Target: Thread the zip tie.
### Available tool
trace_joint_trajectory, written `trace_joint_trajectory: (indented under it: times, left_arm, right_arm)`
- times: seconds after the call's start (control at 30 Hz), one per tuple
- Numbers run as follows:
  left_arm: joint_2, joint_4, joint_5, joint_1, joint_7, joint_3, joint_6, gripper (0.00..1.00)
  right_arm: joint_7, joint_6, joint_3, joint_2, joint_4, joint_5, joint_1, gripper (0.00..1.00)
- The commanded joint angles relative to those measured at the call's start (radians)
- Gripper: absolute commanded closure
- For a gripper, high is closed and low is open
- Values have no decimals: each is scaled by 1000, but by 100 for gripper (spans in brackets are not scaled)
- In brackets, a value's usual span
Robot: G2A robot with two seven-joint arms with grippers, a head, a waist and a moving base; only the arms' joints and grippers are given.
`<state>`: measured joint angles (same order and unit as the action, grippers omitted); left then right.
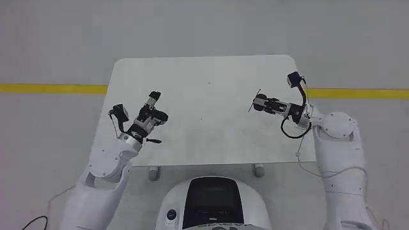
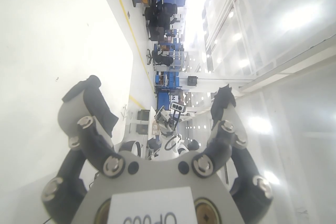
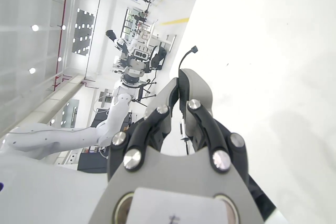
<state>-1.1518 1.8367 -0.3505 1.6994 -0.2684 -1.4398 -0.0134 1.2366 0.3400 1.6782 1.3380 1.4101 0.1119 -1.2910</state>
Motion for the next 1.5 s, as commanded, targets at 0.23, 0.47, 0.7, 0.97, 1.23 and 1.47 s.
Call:
trace_joint_trajectory:
  times: [0.23, 0.47, 0.7, 0.97, 1.23, 1.47]
  left_arm:
    - [3, 8, 25, -18, -130, 42, 37, 0]
    - [-5, -15, 128, -118, -252, 211, 24, 0]
    - [-11, -20, 157, -150, -262, 269, 28, 0]
    - [-12, -17, 143, -170, -328, 311, 45, 0]
    - [-55, -68, 193, -324, -332, 561, -8, 0]
    - [-91, -119, 177, -392, -252, 674, -21, 0]
  right_arm:
    - [-56, 0, -19, -3, 4, 33, -14, 100]
    - [-129, 0, -48, -13, -6, -9, -52, 100]
    - [-138, 0, -60, -20, -11, -35, -63, 100]
    - [-198, -6, -87, -19, -18, -30, -68, 100]
    - [-258, 0, -130, -23, -39, -88, -81, 100]
    - [-204, 0, -103, -38, -44, -118, -87, 100]
